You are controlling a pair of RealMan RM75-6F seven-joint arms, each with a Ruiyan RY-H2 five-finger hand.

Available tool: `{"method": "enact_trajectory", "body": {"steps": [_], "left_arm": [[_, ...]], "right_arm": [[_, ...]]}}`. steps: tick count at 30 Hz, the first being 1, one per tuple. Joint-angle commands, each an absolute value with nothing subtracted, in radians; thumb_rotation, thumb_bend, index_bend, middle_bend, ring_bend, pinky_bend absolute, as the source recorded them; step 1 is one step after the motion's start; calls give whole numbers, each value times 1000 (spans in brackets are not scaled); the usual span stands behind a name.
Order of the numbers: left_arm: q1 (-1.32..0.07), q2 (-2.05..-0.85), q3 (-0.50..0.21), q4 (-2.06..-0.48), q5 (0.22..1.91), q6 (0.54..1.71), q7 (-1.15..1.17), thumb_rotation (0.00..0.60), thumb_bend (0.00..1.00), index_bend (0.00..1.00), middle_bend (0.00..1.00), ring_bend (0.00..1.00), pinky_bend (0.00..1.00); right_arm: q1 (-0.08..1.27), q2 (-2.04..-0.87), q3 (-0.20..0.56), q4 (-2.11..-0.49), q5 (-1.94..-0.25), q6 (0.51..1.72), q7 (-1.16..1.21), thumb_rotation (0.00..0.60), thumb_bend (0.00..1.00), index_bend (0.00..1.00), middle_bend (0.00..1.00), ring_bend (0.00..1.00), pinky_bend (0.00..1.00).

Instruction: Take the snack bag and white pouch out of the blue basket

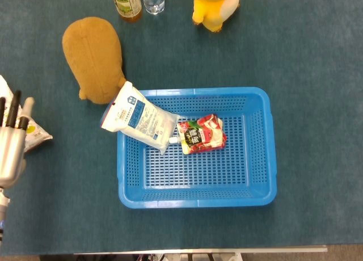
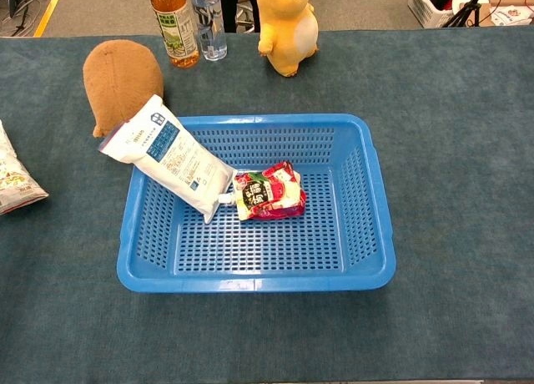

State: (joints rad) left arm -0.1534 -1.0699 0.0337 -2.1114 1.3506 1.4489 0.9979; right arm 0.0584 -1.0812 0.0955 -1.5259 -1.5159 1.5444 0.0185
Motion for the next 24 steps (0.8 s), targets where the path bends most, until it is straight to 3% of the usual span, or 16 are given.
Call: {"method": "enact_trajectory", "body": {"steps": [1, 24], "left_arm": [[-172, -1114, 46, -2005, 1512, 1443, 870, 600, 0, 0, 0, 73, 407], [-275, -1283, 36, -1772, 1589, 1273, 644, 600, 0, 28, 0, 70, 371]], "right_arm": [[60, -1081, 97, -1528, -1517, 1546, 18, 600, 82, 252, 320, 276, 459], [62, -1079, 101, -1530, -1515, 1552, 23, 600, 82, 252, 320, 276, 459]]}}
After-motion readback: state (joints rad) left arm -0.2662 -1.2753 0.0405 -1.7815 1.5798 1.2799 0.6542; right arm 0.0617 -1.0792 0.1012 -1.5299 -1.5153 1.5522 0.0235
